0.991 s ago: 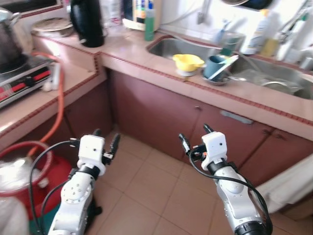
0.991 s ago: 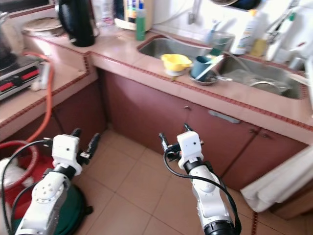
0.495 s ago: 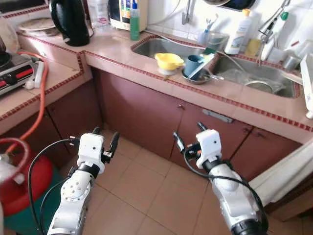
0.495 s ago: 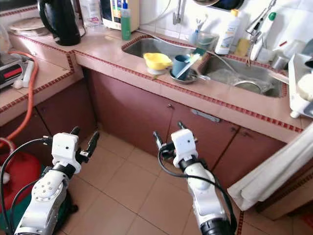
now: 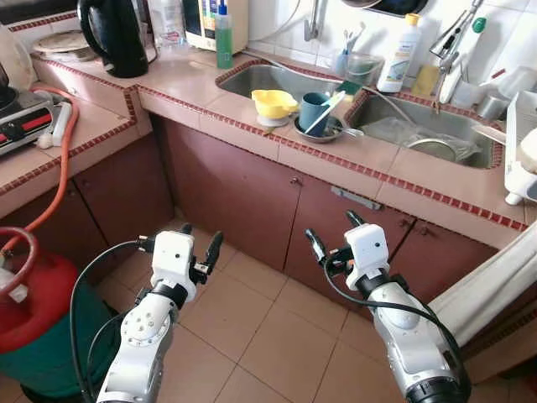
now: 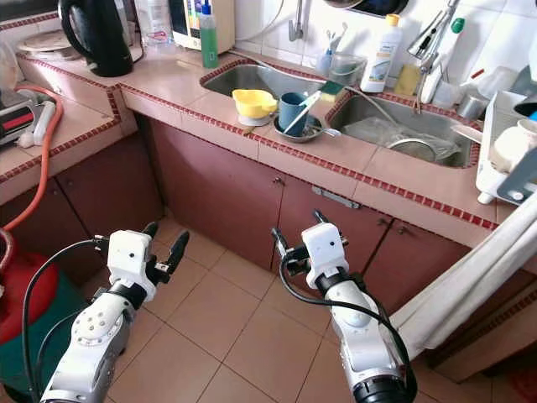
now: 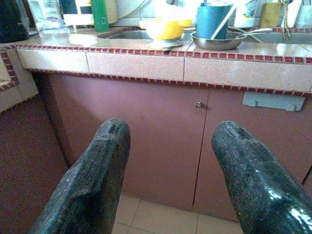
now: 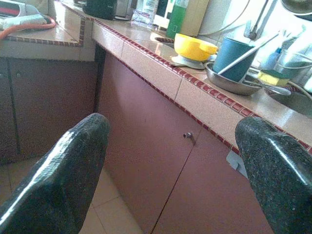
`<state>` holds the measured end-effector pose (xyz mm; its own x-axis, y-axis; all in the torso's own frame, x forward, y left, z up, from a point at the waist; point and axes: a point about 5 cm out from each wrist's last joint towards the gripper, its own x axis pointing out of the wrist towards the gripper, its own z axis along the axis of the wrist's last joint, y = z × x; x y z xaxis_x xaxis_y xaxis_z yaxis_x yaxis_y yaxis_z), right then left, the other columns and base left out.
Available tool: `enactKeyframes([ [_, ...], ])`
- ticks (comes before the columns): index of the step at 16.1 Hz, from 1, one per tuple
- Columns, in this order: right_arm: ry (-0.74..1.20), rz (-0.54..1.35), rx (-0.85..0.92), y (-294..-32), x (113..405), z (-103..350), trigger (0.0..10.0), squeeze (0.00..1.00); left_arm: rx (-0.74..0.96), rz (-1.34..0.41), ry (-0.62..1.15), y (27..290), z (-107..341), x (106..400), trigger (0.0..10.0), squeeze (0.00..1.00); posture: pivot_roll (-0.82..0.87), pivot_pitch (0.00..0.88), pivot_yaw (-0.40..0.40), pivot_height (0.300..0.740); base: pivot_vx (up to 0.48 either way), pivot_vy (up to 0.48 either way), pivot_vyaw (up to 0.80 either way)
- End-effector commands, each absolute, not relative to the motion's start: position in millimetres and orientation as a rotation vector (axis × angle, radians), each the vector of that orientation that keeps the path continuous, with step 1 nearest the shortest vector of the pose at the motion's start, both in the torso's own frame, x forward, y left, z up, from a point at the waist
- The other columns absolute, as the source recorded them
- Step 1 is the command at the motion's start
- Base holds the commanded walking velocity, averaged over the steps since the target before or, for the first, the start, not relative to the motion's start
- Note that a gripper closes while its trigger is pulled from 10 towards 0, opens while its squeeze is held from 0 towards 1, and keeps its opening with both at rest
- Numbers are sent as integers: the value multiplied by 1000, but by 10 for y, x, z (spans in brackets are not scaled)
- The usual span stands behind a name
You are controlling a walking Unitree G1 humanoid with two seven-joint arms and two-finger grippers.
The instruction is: Kitchen organization
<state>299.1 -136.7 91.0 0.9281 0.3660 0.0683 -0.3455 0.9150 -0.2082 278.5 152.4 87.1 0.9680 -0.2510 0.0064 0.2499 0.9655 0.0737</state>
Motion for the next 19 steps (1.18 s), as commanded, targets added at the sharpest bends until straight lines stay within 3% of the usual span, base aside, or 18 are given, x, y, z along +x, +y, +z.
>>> enactKeyframes([
  [1,-111,375,-200,-1357,3008,928,10000,0,65,-258,-22,1542,906,2785,10000,0,-64,0,-46,740,0,0,0],
  [10,-107,400,-216,-1345,2996,917,10000,0,60,-263,-15,1520,902,2795,10000,0,-67,0,-54,740,0,0,0],
  [19,-107,405,-220,-1338,2993,921,10000,0,53,-257,-8,1531,893,2778,10000,0,-63,0,-52,740,276,0,0],
])
